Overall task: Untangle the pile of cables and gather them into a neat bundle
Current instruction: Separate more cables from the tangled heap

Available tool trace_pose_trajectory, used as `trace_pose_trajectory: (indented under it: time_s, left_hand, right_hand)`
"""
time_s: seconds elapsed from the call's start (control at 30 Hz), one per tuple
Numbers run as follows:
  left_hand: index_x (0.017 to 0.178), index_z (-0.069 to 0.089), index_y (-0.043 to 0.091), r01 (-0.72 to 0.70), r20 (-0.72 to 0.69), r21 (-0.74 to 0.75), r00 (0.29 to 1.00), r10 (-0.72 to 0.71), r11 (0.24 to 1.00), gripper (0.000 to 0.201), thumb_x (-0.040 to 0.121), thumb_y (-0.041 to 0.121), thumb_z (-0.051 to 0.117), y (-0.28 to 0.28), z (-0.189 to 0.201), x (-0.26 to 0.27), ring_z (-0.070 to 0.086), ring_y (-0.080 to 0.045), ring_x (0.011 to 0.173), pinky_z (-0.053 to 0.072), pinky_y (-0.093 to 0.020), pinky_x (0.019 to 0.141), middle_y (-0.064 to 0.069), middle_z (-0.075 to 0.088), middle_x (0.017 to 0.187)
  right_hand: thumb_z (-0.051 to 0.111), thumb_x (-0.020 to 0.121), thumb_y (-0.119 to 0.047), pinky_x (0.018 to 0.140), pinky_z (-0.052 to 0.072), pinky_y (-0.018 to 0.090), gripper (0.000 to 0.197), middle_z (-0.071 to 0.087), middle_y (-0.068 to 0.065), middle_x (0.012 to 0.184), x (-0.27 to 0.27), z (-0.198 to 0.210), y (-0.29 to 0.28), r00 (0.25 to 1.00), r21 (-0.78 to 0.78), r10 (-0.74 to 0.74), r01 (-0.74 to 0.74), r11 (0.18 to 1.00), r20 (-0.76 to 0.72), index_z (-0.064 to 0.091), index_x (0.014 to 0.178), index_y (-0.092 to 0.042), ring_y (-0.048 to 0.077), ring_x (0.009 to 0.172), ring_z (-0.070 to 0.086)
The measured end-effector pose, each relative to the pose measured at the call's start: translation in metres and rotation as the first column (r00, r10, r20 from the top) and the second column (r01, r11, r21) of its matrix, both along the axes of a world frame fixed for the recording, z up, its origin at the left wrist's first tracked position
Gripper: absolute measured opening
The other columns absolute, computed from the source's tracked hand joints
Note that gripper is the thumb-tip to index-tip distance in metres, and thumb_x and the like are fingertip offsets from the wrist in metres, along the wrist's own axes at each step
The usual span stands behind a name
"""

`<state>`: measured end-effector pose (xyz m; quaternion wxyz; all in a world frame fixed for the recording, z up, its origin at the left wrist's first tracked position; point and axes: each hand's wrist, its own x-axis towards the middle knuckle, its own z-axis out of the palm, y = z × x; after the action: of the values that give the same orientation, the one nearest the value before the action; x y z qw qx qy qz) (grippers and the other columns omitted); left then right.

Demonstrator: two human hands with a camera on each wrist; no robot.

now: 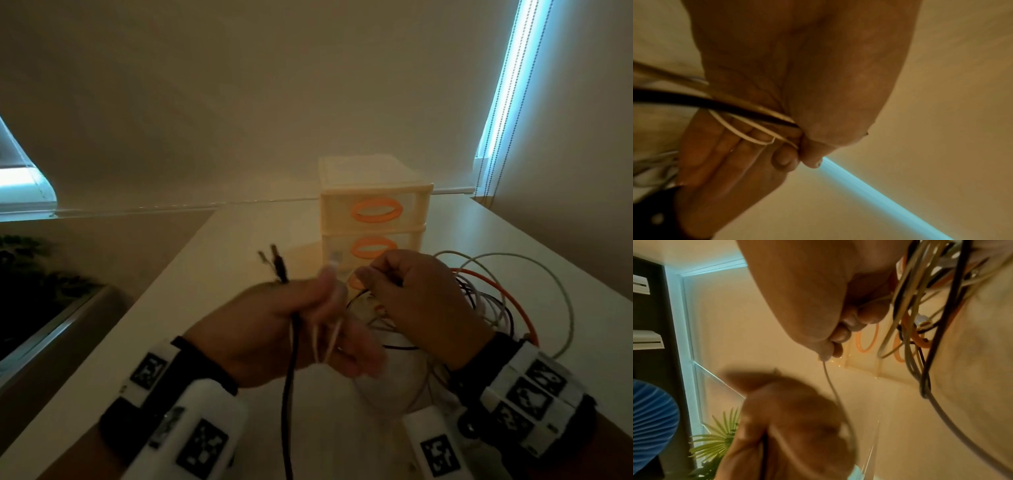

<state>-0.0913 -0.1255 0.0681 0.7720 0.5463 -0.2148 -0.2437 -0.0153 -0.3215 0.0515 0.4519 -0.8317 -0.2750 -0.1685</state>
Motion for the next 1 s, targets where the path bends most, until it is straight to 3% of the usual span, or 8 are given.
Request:
trace_pose_trajectory:
  time_s: [0.07, 0.13, 0.2, 0.27, 0.37, 0.53, 0.9, 1.0]
  left_hand:
    - [0.072, 0.044, 0.013, -0.04, -0.038, 0.066, 0.998, 0.042, 0.997, 0.046, 0.105, 0.043, 0.037, -0.011, -0.007, 0.003, 0.059, -0.045, 0.114, 0.044, -0.053, 0.102, -0.033, 0.064, 0.114]
    - [0.071, 0.044, 0.012, -0.191, -0.079, -0.008, 0.979, 0.19, 0.981, 0.049, 0.107, 0.043, 0.036, -0.013, -0.008, 0.007, 0.064, -0.039, 0.104, 0.039, -0.058, 0.108, -0.026, 0.067, 0.1]
    - [0.068, 0.042, 0.011, -0.377, -0.139, -0.151, 0.923, 0.358, 0.914, 0.051, 0.108, 0.044, 0.033, -0.009, -0.003, 0.012, 0.066, -0.033, 0.086, 0.051, -0.054, 0.096, -0.019, 0.069, 0.088]
    - [0.068, 0.04, 0.013, -0.494, -0.199, -0.259, 0.868, 0.454, 0.83, 0.052, 0.106, 0.048, 0.033, -0.004, 0.003, 0.015, 0.069, -0.036, 0.095, 0.057, -0.043, 0.085, -0.027, 0.071, 0.107]
    - [0.068, 0.041, 0.015, -0.568, -0.285, -0.37, 0.822, 0.493, 0.735, 0.052, 0.105, 0.051, 0.035, -0.004, 0.003, 0.016, 0.07, -0.034, 0.107, 0.053, -0.041, 0.093, -0.021, 0.071, 0.114]
    - [0.072, 0.042, 0.019, -0.484, -0.292, -0.462, 0.874, 0.388, 0.743, 0.045, 0.107, 0.046, 0.035, 0.005, -0.001, 0.016, 0.039, -0.009, 0.049, 0.035, -0.022, 0.048, 0.008, 0.038, 0.053]
    - [0.073, 0.043, 0.02, -0.435, -0.238, -0.487, 0.9, 0.364, 0.757, 0.045, 0.109, 0.046, 0.033, 0.023, 0.003, 0.019, 0.028, -0.007, 0.046, 0.026, -0.021, 0.044, 0.009, 0.031, 0.049]
    - [0.072, 0.043, 0.019, -0.445, -0.244, -0.467, 0.895, 0.372, 0.764, 0.045, 0.108, 0.046, 0.034, 0.023, 0.002, 0.019, 0.028, -0.007, 0.046, 0.026, -0.022, 0.043, 0.009, 0.03, 0.049]
  right_hand:
    - [0.067, 0.092, -0.032, 0.057, 0.051, 0.033, 0.02, 0.062, 0.001, 0.063, -0.005, -0.002, 0.003, 0.996, 0.063, 0.06, -0.064, 0.996, 0.059, 0.068, 0.079, -0.017, 0.015, 0.058, 0.059]
    - [0.068, 0.093, -0.025, 0.054, 0.048, 0.019, 0.012, 0.064, -0.005, 0.066, -0.012, 0.001, 0.004, 0.985, 0.107, 0.153, -0.161, 0.981, 0.082, 0.07, 0.083, -0.02, 0.01, 0.06, 0.06]
    - [0.067, 0.094, -0.023, 0.06, 0.051, 0.017, 0.008, 0.071, -0.01, 0.079, -0.018, 0.003, 0.004, 0.961, 0.078, 0.261, -0.268, 0.96, 0.087, 0.073, 0.089, -0.025, 0.008, 0.068, 0.065]
    - [0.062, 0.097, -0.025, 0.066, 0.055, 0.026, 0.012, 0.073, -0.006, 0.09, -0.02, 0.0, 0.004, 0.931, -0.063, 0.36, -0.357, 0.932, 0.063, 0.074, 0.1, -0.027, 0.012, 0.075, 0.067]
    - [0.06, 0.099, -0.026, 0.069, 0.054, 0.02, 0.015, 0.071, -0.014, 0.085, -0.02, -0.006, 0.005, 0.905, -0.245, 0.415, -0.426, 0.871, -0.096, 0.073, 0.107, -0.029, 0.005, 0.078, 0.068]
    - [0.058, 0.1, -0.032, 0.064, 0.052, 0.019, 0.023, 0.066, -0.015, 0.079, -0.016, -0.005, 0.004, 0.929, -0.277, 0.332, -0.367, 0.888, -0.164, 0.063, 0.078, -0.038, 0.001, 0.074, 0.064]
    - [0.063, 0.096, -0.036, 0.066, 0.046, 0.013, 0.015, 0.065, -0.016, 0.081, -0.013, -0.002, -0.001, 0.935, -0.328, 0.328, -0.354, 0.876, -0.135, 0.063, 0.082, -0.042, 0.002, 0.078, 0.062]
    - [0.07, 0.09, -0.04, 0.082, 0.044, 0.01, 0.016, 0.058, -0.021, 0.101, -0.014, -0.002, -0.003, 0.94, -0.487, 0.321, -0.337, 0.805, -0.12, 0.065, 0.105, -0.039, -0.003, 0.099, 0.053]
